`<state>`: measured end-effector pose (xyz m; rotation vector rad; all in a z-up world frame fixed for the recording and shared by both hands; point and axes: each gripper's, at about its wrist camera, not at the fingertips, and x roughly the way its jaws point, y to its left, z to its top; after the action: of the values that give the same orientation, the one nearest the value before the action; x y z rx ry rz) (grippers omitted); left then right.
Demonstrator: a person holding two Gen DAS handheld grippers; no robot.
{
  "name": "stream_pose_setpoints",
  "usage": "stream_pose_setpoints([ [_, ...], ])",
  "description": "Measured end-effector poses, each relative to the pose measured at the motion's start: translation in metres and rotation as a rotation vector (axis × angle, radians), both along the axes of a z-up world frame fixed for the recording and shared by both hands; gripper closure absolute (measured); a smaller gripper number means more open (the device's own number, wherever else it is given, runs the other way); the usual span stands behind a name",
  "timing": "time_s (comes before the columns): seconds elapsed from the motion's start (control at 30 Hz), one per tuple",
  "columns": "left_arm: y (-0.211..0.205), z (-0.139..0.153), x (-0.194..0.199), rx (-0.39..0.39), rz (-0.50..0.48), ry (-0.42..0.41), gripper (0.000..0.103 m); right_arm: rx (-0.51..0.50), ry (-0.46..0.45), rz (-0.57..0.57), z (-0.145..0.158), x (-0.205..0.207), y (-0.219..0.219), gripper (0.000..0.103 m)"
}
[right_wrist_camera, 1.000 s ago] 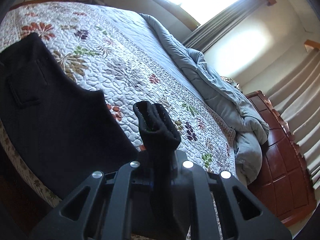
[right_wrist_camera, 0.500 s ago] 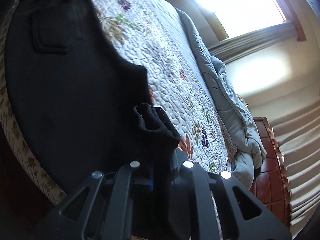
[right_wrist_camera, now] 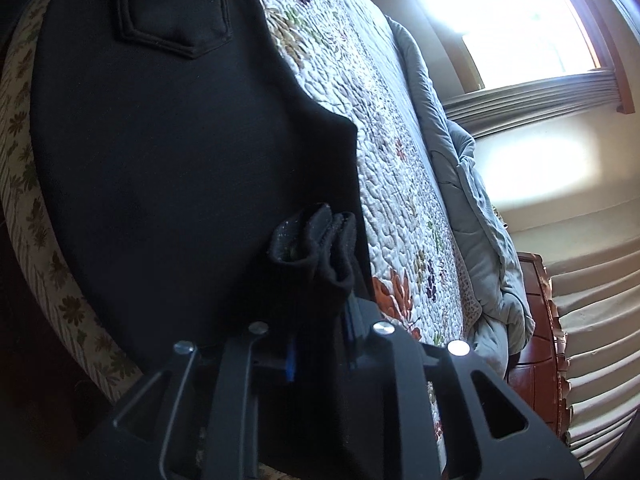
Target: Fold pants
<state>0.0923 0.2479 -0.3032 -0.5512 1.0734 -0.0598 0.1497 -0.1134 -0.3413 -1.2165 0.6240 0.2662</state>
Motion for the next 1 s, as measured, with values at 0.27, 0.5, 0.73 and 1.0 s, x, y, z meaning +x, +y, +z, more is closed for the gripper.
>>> stream_pose_setpoints([
  [0.27, 0.0, 0.0, 0.0, 0.001, -0.001, 0.001, 0.015, 0.163, 0.116, 0.002, 0.029, -0.027, -0.009, 0.061],
  [0.5, -0.004, 0.001, 0.001, 0.011, -0.006, 0.004, 0.015, 0.599, 0.249, -0.281, 0.088, -0.006, -0.099, 0.056],
  [0.73, -0.012, 0.001, 0.006, 0.03, -0.016, 0.019, 0.015, 0.895, 0.347, -0.721, 0.067, 0.033, -0.227, 0.065],
  [1.0, 0.006, 0.005, -0.007, -0.181, 0.122, -0.015, 0.014, 0.887, 0.436, -0.771, 0.036, 0.042, -0.249, 0.069],
])
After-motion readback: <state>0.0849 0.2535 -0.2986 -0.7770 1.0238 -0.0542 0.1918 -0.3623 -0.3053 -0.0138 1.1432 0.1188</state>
